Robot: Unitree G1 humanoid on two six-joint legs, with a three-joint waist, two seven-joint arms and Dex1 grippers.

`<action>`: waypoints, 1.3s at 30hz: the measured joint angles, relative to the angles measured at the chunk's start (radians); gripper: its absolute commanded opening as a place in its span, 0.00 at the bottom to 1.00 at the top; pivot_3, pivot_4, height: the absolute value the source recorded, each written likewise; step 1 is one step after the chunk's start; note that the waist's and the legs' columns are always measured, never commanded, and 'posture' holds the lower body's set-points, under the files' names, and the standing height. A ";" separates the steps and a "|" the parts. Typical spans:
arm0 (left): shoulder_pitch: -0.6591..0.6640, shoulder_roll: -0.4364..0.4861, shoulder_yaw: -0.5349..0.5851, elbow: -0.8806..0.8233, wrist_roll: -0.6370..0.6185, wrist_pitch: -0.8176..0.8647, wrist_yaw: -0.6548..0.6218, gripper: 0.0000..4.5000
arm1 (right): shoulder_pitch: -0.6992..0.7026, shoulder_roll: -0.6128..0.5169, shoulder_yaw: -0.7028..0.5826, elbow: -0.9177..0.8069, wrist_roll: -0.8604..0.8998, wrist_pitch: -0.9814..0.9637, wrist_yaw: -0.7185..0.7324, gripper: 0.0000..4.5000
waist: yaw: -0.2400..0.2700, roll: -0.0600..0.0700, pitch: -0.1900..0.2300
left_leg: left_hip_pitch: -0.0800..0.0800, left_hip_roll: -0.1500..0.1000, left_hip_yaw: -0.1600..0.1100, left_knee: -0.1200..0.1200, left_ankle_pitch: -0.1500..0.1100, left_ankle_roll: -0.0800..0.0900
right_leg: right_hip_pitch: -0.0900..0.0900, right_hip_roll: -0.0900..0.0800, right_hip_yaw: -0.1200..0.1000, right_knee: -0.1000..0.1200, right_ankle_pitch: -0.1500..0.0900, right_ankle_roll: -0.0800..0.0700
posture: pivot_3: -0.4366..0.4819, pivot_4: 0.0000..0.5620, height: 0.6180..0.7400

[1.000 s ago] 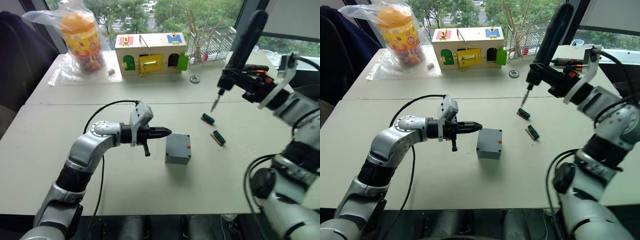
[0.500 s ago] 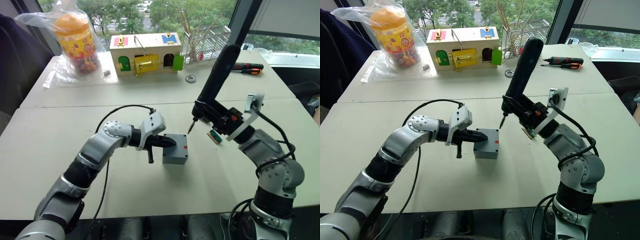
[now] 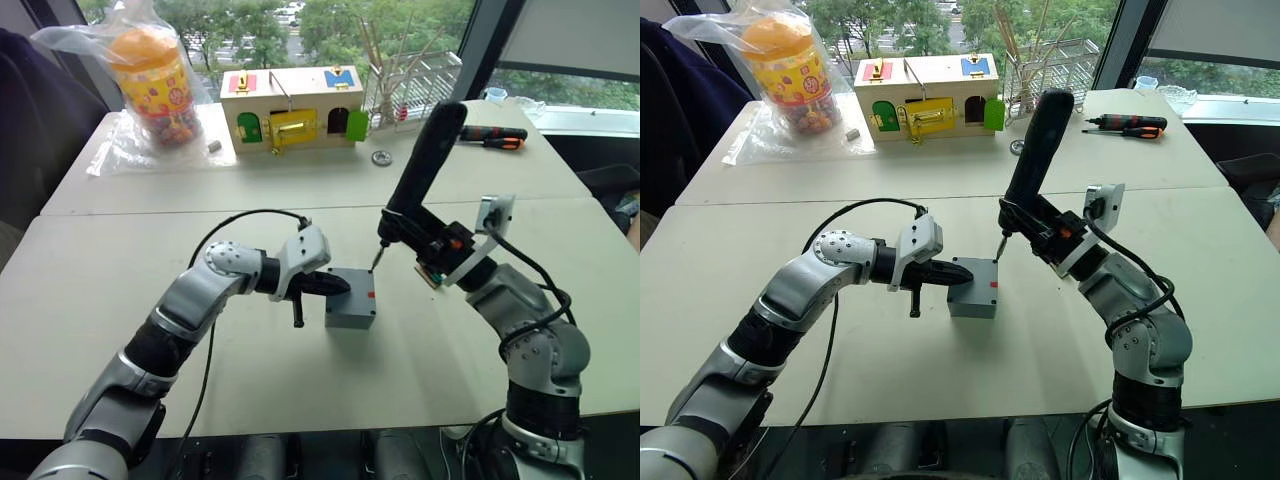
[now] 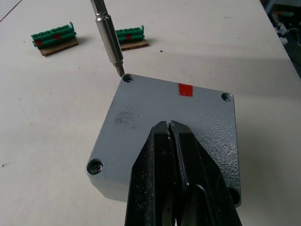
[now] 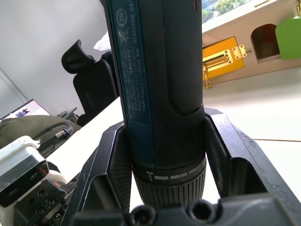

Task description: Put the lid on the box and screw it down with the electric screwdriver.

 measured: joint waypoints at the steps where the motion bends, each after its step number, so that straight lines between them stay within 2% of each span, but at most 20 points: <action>1: 0.000 0.000 0.000 0.000 0.000 0.000 0.000 0.00 | 0.003 -0.004 0.003 0.005 0.000 -0.002 0.000 0.39 | 0.000 0.000 0.000 | 0.000 0.000 0.000 0.000 0.000 0.000 | 0.000 0.000 0.000 0.000 0.000 0.000 | 0.48 0.27 0.76; 8: 0.003 0.000 0.002 0.000 0.002 -0.005 0.001 0.00 | 0.032 -0.030 0.041 0.012 0.001 -0.004 -0.001 0.39 | 0.000 0.000 0.000 | 0.000 0.000 0.000 0.000 0.000 0.000 | 0.000 0.000 0.000 0.000 0.000 0.000 | 0.48 0.27 0.76; 13: 0.004 -0.002 0.002 0.001 0.005 -0.008 0.001 0.00 | -0.006 -0.031 0.028 0.012 0.021 -0.028 -0.027 0.39 | 0.000 0.000 0.000 | 0.000 0.000 -0.001 0.000 0.000 0.000 | 0.000 0.000 0.000 0.000 0.000 0.000 | 0.48 0.27 0.76; 22: 0.004 -0.009 0.002 0.007 0.009 -0.011 0.001 0.00 | -0.034 -0.059 -0.028 -0.001 0.193 0.018 -0.077 0.39 | 0.003 0.000 0.000 | 0.002 0.000 -0.001 0.000 0.000 0.001 | 0.003 0.000 0.000 0.000 0.000 0.000 | 0.48 0.27 0.76; 39: 0.007 -0.012 0.002 0.008 0.017 -0.013 0.001 0.00 | 0.016 -0.087 0.040 0.024 0.150 -0.041 -0.052 0.39 | 0.005 0.000 0.000 | 0.006 0.000 -0.002 0.000 -0.001 0.002 | 0.006 0.000 0.001 0.000 0.000 0.000 | 0.48 0.27 0.76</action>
